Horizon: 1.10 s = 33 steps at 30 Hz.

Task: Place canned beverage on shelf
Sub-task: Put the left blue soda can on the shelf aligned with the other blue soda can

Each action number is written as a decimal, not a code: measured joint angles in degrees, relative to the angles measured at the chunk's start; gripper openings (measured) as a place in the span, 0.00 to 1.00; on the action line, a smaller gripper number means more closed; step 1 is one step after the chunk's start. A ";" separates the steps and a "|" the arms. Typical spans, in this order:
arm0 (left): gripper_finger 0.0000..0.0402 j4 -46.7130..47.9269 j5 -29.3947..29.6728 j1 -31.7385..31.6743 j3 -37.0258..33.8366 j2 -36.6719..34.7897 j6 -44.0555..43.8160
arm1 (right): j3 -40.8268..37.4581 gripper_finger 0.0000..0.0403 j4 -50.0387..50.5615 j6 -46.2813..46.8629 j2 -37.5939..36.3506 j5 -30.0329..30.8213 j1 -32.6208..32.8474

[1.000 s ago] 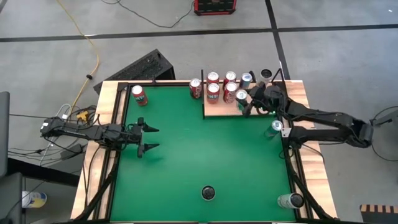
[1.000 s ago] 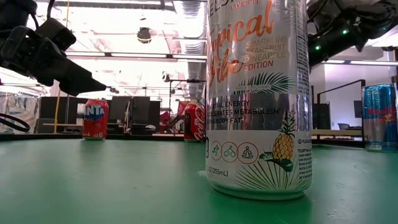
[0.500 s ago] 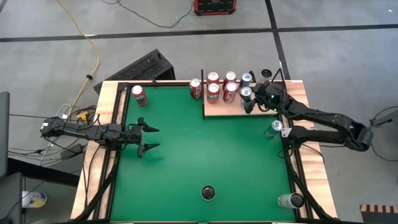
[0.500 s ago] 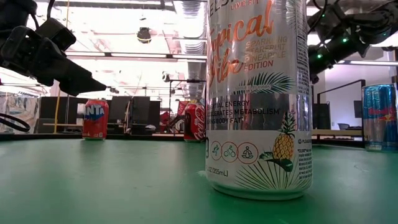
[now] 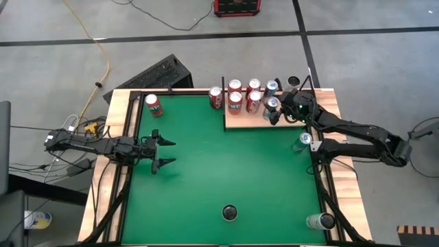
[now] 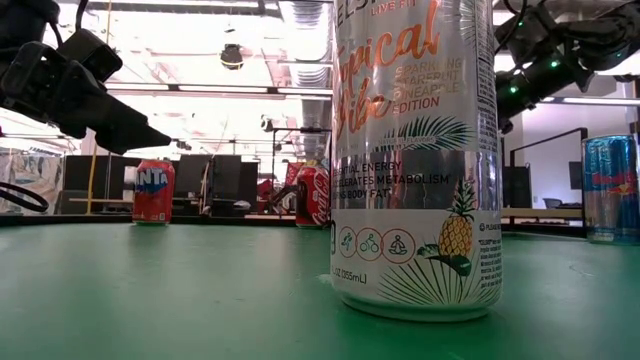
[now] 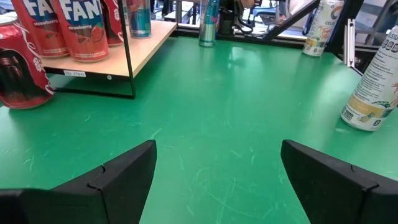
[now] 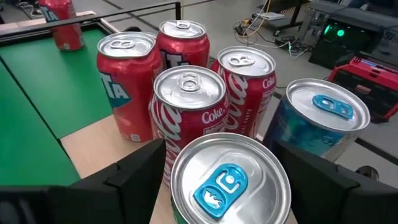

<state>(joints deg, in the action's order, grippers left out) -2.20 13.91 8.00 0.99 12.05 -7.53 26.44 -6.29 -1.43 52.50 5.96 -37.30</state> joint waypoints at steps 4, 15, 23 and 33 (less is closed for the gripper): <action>0.82 0.00 0.00 0.01 0.00 0.00 -0.01 | 1.65 0.79 0.18 0.75 -0.92 0.00 0.12; 0.82 0.00 0.00 0.00 0.00 0.00 0.00 | 21.14 0.79 26.71 18.06 0.81 16.91 7.39; 0.82 0.00 0.00 0.01 0.00 -0.02 -0.02 | 27.87 0.77 39.74 33.42 9.52 30.79 16.00; 0.82 0.00 0.00 -0.01 0.00 0.00 0.00 | 27.87 0.77 39.75 37.05 16.80 37.83 18.29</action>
<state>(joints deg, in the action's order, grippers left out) -2.20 13.91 7.99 0.99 12.05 -7.53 54.30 33.46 35.62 69.30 43.78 -19.01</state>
